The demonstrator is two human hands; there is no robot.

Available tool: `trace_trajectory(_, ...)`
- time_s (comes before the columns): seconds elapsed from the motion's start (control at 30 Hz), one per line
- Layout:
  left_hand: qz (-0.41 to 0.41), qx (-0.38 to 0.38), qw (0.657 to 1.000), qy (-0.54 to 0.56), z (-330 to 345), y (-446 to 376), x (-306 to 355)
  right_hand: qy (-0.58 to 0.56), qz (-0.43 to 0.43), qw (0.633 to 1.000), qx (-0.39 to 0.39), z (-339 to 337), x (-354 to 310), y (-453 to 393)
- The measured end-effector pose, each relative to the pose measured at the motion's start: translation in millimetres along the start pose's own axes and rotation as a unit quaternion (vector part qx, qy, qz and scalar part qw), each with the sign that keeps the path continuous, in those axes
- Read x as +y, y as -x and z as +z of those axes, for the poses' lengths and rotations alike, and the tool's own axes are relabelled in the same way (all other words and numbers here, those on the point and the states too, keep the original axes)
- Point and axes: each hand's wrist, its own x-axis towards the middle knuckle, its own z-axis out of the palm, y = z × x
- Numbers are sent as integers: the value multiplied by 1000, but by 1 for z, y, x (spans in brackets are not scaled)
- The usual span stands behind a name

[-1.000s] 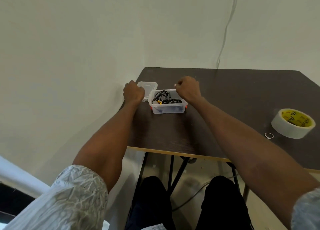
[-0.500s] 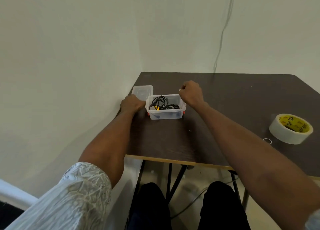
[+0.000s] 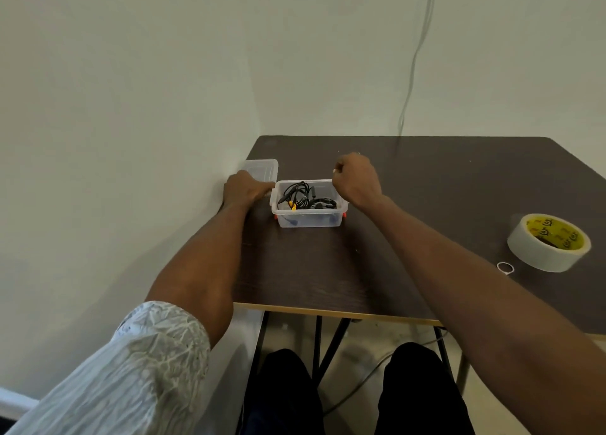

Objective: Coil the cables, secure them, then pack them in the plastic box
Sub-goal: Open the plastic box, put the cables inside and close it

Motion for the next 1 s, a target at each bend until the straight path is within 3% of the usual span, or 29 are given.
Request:
trace_trajectory(0.07, -26, 22, 996, 83, -10, -3, -2, -4, 6, 1000, 17, 0, 1, -1)
trace_trajectory(0.17, 47, 17, 984, 172, -27, -5, 8, -65, 54, 995, 48, -8, -2, -1)
trace_trajectory(0.27, 178, -107, 964, 164, -50, 3, 23, -213, 190, 955, 79, -17, -11, -6)
trace_trajectory(0.33, 233, -198, 943, 133, -63, 9, 32, -319, 264, 909, 46, -26, -14, -7)
trace_trajectory(0.43, 259, -284, 920, 80, -77, 25, 44, -457, 293, 838, -46, -38, -19, -1)
trace_trajectory(0.53, 265, -331, 903, 63, -86, 35, 48, -459, 304, 833, -65, -39, -19, 2)
trace_trajectory(0.6, 219, -353, 896, 160, -87, 41, 45, -456, 324, 826, -62, -41, -22, 7)
trace_trajectory(0.67, 131, -317, 892, 293, -81, 45, 41, -459, 336, 820, -64, -41, -23, 10)
trace_trajectory(0.73, 54, -226, 903, 361, -68, 48, 34, -456, 339, 820, -73, -38, -26, 16)
trace_trajectory(0.87, -31, -40, 943, 330, -42, 70, 33, -337, 334, 880, -27, -28, -33, 22)
trace_trajectory(1.0, -13, 15, 957, 291, -26, 88, 39, -224, 314, 922, 26, -26, -38, 23)
